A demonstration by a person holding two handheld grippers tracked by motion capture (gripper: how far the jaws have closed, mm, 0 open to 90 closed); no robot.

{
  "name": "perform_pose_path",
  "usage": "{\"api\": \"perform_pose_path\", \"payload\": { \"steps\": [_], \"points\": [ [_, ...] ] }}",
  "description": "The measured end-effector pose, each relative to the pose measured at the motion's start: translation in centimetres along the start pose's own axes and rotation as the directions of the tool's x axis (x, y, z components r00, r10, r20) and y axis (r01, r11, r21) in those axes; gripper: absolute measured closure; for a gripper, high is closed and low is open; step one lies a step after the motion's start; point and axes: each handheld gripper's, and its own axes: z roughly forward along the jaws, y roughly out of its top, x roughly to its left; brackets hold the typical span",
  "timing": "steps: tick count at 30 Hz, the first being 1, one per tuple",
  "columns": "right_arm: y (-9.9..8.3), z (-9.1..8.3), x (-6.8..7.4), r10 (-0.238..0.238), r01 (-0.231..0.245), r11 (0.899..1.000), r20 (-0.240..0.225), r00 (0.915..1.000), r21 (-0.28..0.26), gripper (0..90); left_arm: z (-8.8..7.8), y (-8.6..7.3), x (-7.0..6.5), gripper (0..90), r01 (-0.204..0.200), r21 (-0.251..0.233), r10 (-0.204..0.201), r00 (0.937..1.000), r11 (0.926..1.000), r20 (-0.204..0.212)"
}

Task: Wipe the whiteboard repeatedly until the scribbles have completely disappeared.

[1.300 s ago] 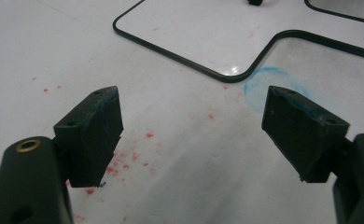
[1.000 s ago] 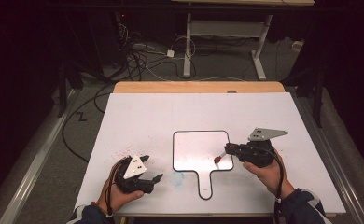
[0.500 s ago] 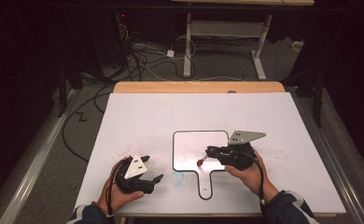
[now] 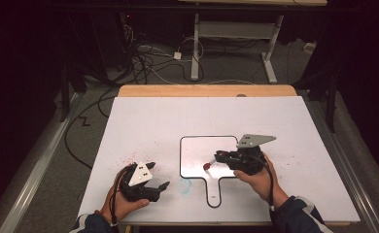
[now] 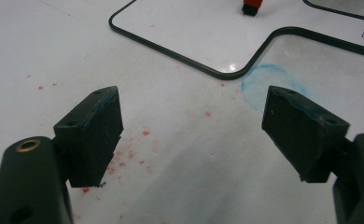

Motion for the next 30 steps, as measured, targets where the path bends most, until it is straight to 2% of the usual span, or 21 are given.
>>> {"api": "perform_pose_path", "payload": {
  "steps": [5,9,13,16,19,22,27,30],
  "points": [
    [-0.3,-1.9,-1.8,0.021,-0.023,1.0,0.088,0.9959,0.017,81.1,0.1,0.1,0.0,19.5,-0.004,0.002,0.004,1.0,1.0,0.003],
    [-0.4,-2.2,-2.2,0.039,-0.041,0.999,0.092,0.995,0.016,81.1,0.1,0.1,-0.1,19.5,-0.006,0.002,0.006,1.0,1.0,0.006],
    [-0.2,-1.2,-1.1,0.023,-0.024,1.0,0.033,0.9992,0.02,81.1,0.2,0.1,-0.1,19.5,-0.012,0.006,0.012,0.9999,0.9999,0.004],
    [-0.1,-0.8,-0.4,0.007,-0.007,1.0,0.008,0.9999,0.026,81.1,0.2,0.1,-0.1,19.5,-0.016,0.008,0.016,0.9999,0.9998,0.002],
    [-0.2,-1.3,-0.3,0.011,-0.011,0.999,0.014,0.9998,0.041,81.1,0.1,0.0,-0.1,19.5,-0.013,0.01,0.013,0.9999,0.9999,0.002],
    [-0.7,-2.5,-0.8,0.008,-0.01,0.999,0.044,0.999,0.048,81.1,0.1,0.0,-0.1,19.5,-0.012,0.01,0.012,0.9999,0.9999,0.002],
    [-1.5,-4.7,-1.8,0.01,-0.017,0.998,0.124,0.9922,0.055,81.1,0.1,0.0,-0.1,19.5,-0.013,0.01,0.013,0.9999,0.9999,-0.001],
    [-2.0,-5.3,-2.2,0.02,-0.026,0.999,0.126,0.9919,0.042,81.0,0.2,0.1,-0.1,19.6,-0.016,0.012,0.016,0.9999,0.9998,-0.006]
  ]
}}
